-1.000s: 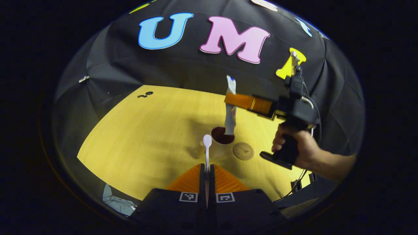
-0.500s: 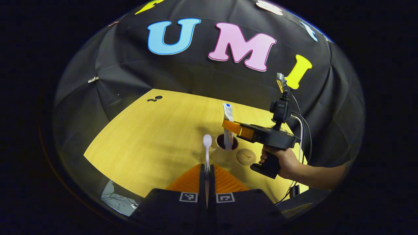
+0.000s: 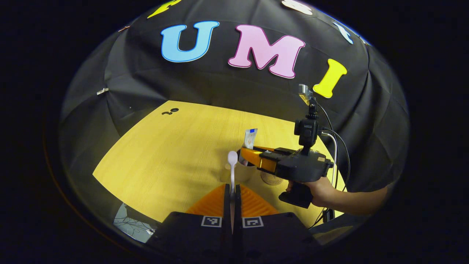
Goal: Put the toothbrush and toothpaste on the desktop into the cup, then pick up the cup and place it on the coaster on the desktop.
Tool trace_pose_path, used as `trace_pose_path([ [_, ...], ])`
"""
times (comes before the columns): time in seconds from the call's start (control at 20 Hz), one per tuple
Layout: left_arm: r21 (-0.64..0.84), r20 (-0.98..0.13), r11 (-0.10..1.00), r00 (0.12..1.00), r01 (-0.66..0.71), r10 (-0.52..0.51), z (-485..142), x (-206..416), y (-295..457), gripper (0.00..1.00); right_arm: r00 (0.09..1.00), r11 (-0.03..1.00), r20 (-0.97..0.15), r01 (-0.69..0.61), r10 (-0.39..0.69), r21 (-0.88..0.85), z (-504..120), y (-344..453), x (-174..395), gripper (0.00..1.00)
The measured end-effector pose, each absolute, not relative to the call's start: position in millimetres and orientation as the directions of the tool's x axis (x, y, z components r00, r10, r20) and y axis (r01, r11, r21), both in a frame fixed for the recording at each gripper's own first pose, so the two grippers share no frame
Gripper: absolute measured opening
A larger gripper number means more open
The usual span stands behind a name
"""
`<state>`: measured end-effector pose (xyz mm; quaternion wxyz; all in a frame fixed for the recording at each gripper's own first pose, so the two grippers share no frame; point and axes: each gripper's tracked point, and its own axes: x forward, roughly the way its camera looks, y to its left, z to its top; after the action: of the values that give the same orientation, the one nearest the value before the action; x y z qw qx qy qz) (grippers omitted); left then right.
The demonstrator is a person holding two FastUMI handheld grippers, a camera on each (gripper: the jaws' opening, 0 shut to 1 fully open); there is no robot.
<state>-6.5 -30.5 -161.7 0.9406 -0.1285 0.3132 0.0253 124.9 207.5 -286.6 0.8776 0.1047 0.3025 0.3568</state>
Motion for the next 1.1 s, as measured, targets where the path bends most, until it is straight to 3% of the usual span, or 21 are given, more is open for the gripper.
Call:
trace_pose_path([
  [0.05,-0.23,-0.59,0.965,0.806,-0.128,-0.033,-159,-5,-31,0.06,0.556,0.716,-0.451,-0.572,0.698,0.401,-284,209,121,0.42],
  [0.1,-0.232,-0.584,0.964,0.811,-0.127,-0.033,-157,-3,-31,0.11,0.557,0.717,-0.454,-0.573,0.696,0.397,-282,208,120,0.39],
  [0.15,-0.235,-0.577,0.964,0.816,-0.123,-0.037,-153,1,-31,0.06,0.557,0.719,-0.456,-0.571,0.694,0.396,-279,207,118,0.41],
  [0.2,-0.24,-0.567,0.964,0.823,-0.116,-0.042,-150,6,-33,0.06,0.557,0.722,-0.462,-0.566,0.69,0.398,-277,204,114,0.52],
  [0.25,-0.245,-0.554,0.964,0.831,-0.107,-0.049,-146,12,-33,0.06,0.557,0.723,-0.463,-0.56,0.69,0.404,-272,201,109,0.43],
  [0.3,-0.249,-0.537,0.964,0.841,-0.095,-0.056,-140,19,-32,0.06,0.556,0.725,-0.466,-0.554,0.688,0.41,-268,195,102,0.59],
  [0.5,-0.275,-0.455,0.961,0.883,-0.016,-0.115,-118,59,-37,0.06,0.539,0.731,-0.494,-0.531,0.682,0.429,-260,160,64,0.59],
  [0.55,-0.285,-0.428,0.958,0.893,0.01,-0.137,-112,70,-40,0.11,0.541,0.739,-0.505,-0.519,0.673,0.43,-260,146,54,0.59],
  [0.6,-0.295,-0.403,0.955,0.901,0.039,-0.161,-107,80,-43,0.06,0.552,0.755,-0.516,-0.498,0.656,0.426,-259,130,45,0.59],
  [1.1,-0.324,-0.158,0.897,0.918,0.3,-0.364,-89,168,-80,0.06,0.718,0.924,-0.603,-0.151,0.346,0.351,-251,-19,-19,0.59],
])
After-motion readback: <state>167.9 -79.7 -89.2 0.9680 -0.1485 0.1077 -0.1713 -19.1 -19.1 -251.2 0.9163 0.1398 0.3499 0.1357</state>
